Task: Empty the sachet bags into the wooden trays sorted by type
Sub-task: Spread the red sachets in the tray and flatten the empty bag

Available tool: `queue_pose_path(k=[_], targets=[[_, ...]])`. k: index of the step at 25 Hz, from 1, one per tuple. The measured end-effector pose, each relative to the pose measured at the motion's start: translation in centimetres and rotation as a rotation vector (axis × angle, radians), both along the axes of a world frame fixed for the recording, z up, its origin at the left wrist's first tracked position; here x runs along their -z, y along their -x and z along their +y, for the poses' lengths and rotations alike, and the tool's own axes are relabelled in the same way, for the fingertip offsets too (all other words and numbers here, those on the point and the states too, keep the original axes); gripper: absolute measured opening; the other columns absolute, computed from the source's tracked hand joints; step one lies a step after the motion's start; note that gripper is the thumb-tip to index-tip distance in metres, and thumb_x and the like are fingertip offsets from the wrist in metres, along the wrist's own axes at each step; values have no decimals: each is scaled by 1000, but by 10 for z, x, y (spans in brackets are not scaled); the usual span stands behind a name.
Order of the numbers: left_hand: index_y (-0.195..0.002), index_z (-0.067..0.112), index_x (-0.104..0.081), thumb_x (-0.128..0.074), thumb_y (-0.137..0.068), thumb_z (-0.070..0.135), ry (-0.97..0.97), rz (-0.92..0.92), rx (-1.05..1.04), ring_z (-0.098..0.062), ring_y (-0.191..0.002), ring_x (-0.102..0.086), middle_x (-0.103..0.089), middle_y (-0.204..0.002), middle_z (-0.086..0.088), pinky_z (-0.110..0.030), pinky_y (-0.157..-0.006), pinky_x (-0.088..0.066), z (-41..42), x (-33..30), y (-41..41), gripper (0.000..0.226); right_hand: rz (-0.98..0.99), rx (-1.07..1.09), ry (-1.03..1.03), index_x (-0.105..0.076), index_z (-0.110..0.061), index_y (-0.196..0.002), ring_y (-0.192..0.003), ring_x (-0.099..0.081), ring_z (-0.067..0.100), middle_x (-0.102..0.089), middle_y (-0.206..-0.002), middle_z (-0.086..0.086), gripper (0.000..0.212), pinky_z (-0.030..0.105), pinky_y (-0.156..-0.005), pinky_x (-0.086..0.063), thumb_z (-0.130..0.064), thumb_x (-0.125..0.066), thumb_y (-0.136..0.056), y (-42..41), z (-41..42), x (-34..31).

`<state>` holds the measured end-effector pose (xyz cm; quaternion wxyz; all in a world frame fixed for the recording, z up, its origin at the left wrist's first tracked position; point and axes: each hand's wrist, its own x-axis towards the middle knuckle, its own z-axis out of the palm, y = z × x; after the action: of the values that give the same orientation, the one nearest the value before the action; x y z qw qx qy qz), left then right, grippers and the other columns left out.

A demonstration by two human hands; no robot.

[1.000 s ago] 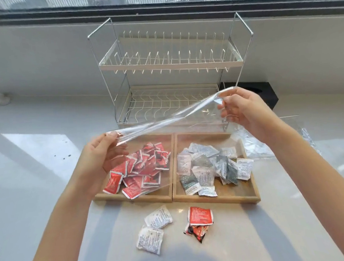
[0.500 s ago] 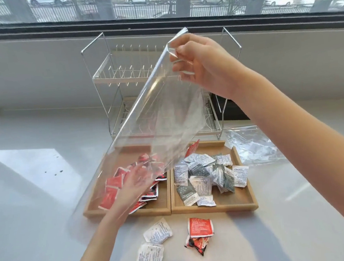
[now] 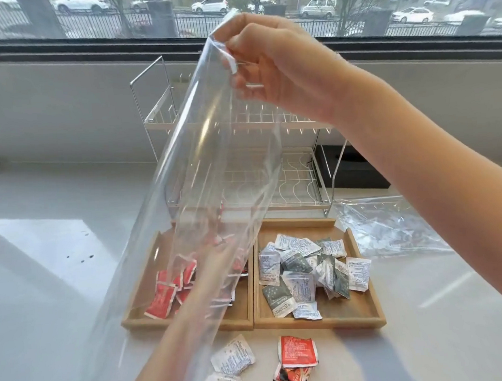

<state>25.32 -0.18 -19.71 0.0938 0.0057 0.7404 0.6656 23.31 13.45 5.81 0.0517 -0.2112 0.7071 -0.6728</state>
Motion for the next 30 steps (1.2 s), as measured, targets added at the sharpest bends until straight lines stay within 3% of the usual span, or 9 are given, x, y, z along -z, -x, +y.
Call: queue_pose_path(k=[4,6,9,17,19,22,25,27,30], targets=[[-90,49,-64,-60,-82,37,-174,-34,-231,-21,-87,-63,-69,-104,-2,-47,-81,-51,-16,8,7,15,-20,-9,-22,-53,-13,-78,-56,-50,9,-50,-70,1,25,15,-55,-46,3,-37,-88,1,6,9],[-90,48,-64,-58,-82,46,-34,6,-242,-19,-97,-61,-66,-107,2,-37,-82,-49,-27,16,10,10,-26,34,-23,-52,-11,-78,-52,-46,6,-47,-68,0,25,14,-51,-44,4,-35,-88,2,13,12],[-102,24,-64,-57,-86,30,87,14,-325,-24,-97,-62,-67,-96,-3,-22,-69,-45,-46,30,13,18,2,160,28,-49,-13,-77,-48,-39,3,-40,-68,-2,24,13,-47,-38,3,-33,-86,3,31,11],[-114,14,-60,-48,-83,3,496,132,-249,-27,-120,-48,-57,-128,-10,-40,-103,-35,-67,35,19,35,-67,239,12,-53,-17,-74,-55,-43,5,-49,-60,-7,29,20,-55,-42,1,-34,-88,-2,59,35],[-102,14,-67,-46,-84,5,555,190,-219,-20,-112,-52,-60,-124,-9,-37,-97,-38,-61,24,16,29,-63,259,24,-52,-16,-75,-44,-43,1,-50,-45,-12,28,15,-47,-41,1,-34,-88,-4,61,39],[-91,15,-68,-39,-93,29,150,-91,-61,-11,-86,-64,-70,-107,-8,-27,-74,-48,-44,-6,8,32,-60,293,42,-52,-16,-74,-41,-45,0,-49,-43,-13,28,13,-43,-40,2,-34,-88,-7,67,44],[-107,5,-62,-30,-86,59,-438,-484,211,-21,-92,-69,-71,-106,-11,-31,-66,-57,-32,-27,2,66,-50,332,52,-54,-18,-73,-46,-45,0,-47,-60,-7,29,13,-46,-41,1,-37,-86,-8,78,53],[-114,5,-58,-37,-81,61,-627,-525,302,-23,-97,-67,-69,-110,-11,-34,-69,-58,-28,-35,-2,68,-17,373,14,-55,-21,-73,-49,-46,2,-44,-66,-5,28,15,-52,-43,-1,-39,-86,-11,88,62],[-119,17,-55,-49,-82,37,-786,-420,300,-16,-94,-67,-70,-104,0,-31,-77,-56,-29,-38,-5,42,59,497,-62,-58,-24,-75,-52,-49,4,-50,-61,-11,27,17,-56,-46,-5,-41,-84,-22,106,80]])
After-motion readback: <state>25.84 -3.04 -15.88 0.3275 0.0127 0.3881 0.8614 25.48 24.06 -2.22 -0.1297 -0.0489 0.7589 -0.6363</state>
